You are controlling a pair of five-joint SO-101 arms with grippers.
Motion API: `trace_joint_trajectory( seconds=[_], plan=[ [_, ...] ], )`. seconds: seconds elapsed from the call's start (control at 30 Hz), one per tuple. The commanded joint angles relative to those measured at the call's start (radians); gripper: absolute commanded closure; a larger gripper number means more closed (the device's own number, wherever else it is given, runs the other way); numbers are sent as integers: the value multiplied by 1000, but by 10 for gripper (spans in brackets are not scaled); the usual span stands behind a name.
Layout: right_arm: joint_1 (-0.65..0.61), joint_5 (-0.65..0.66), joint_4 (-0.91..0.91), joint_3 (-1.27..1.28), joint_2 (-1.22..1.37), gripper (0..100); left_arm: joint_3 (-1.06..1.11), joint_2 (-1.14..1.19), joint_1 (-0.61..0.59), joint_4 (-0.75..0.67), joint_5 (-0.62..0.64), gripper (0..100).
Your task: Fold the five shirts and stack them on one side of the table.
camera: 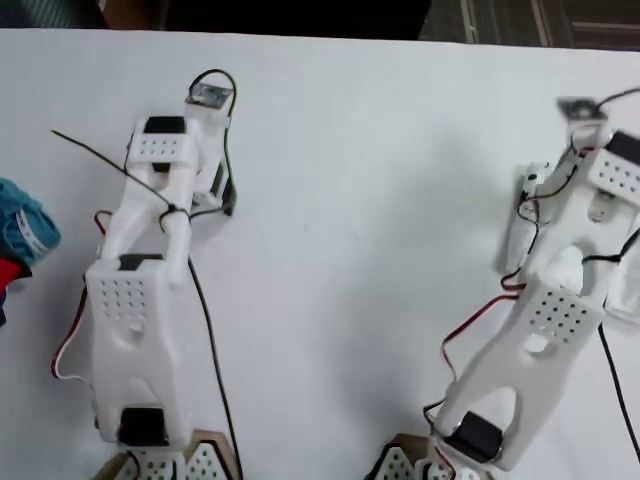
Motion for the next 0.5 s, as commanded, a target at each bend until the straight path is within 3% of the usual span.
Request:
trace_joint_trajectory(
  seconds=[0.0, 0.1, 0.27, 0.47],
  plan=[
    [-82, -72, 10, 28, -297, 812, -10, 3, -5, -28, 9, 775],
    [-186, -132, 10, 173, -464, 809, -10, -2, -14, -25, 9, 775],
    [-452, -141, 7, 624, -716, 810, -51, -31, -77, 34, 8, 775],
    [-708, -146, -67, 988, -915, 809, -274, -158, -308, 259, 0, 772]
  ],
)
